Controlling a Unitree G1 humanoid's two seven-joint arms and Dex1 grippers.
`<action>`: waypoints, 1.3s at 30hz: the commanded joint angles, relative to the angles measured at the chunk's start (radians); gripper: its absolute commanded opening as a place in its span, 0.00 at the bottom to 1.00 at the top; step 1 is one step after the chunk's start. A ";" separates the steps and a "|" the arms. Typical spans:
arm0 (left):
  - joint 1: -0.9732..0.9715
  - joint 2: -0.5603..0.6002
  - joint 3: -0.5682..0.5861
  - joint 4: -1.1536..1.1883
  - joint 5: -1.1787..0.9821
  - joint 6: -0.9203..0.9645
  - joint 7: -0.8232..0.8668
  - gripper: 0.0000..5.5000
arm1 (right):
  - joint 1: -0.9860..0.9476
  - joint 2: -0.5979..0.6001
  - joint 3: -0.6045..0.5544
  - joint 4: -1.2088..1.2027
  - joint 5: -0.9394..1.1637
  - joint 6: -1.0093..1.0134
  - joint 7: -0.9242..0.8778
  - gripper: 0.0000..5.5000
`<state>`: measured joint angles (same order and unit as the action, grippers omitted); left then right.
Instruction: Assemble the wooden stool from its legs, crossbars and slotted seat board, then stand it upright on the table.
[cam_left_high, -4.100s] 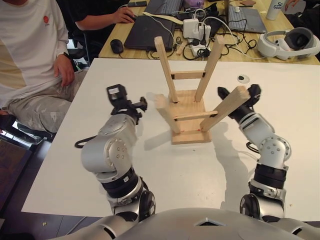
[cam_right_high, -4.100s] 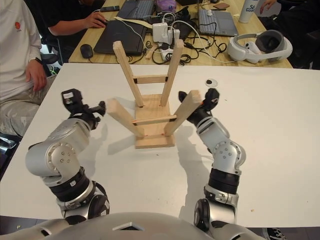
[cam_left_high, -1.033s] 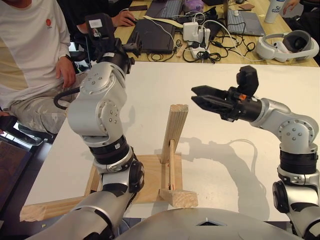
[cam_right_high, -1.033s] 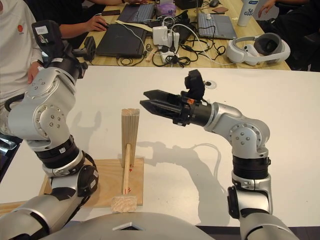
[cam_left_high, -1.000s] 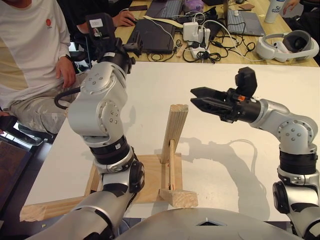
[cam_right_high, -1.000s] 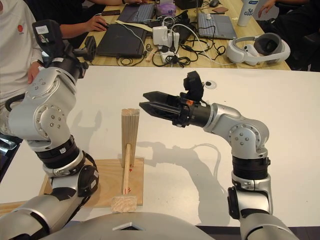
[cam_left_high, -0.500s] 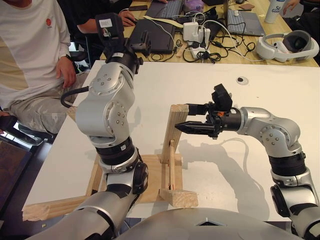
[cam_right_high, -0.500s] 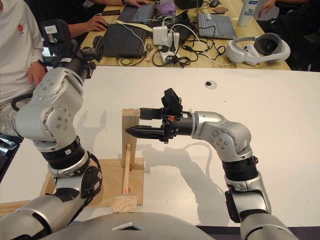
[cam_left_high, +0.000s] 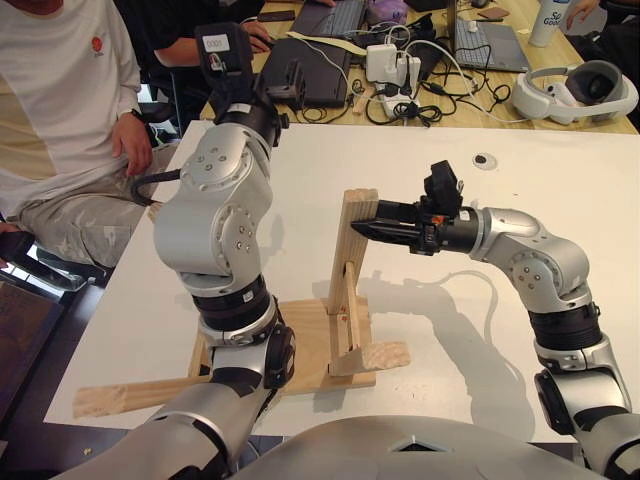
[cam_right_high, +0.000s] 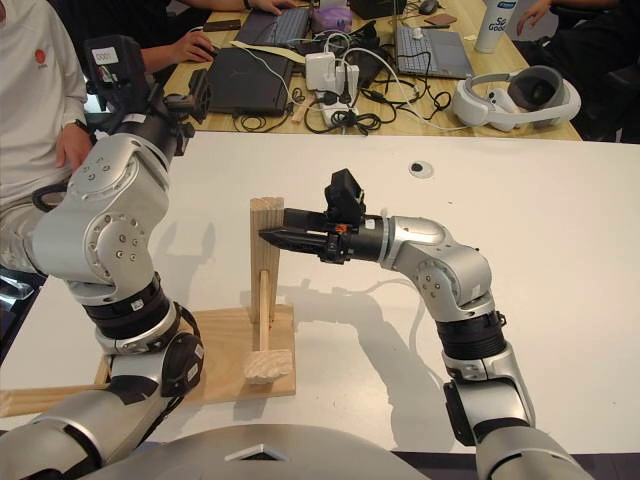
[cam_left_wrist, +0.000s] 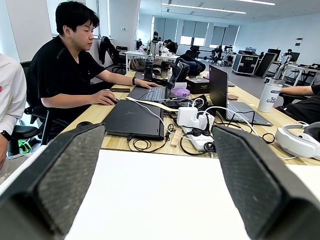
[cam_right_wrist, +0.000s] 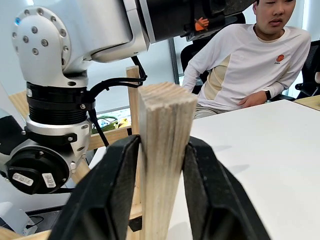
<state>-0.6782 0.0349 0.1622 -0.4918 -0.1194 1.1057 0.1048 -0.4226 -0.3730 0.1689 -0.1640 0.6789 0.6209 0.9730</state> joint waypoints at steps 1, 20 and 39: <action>-0.016 0.000 -0.016 -0.012 0.007 -0.011 0.005 0.71 | -0.017 -0.044 -0.028 0.032 -0.073 -0.044 -0.020 0.22; -0.032 -0.033 -0.019 -0.038 -0.025 -0.057 -0.005 0.71 | -0.036 -0.129 -0.071 0.167 -0.274 -0.234 -0.102 0.22; -0.009 0.015 0.060 -0.054 0.016 -0.225 0.052 0.71 | 0.108 -0.291 -0.140 0.121 -0.302 -0.237 -0.125 0.22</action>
<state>-0.7161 0.0426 0.2034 -0.5626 -0.1153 0.8715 0.1419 -0.3861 -0.6088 0.0182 -0.0432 0.4549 0.3438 0.8748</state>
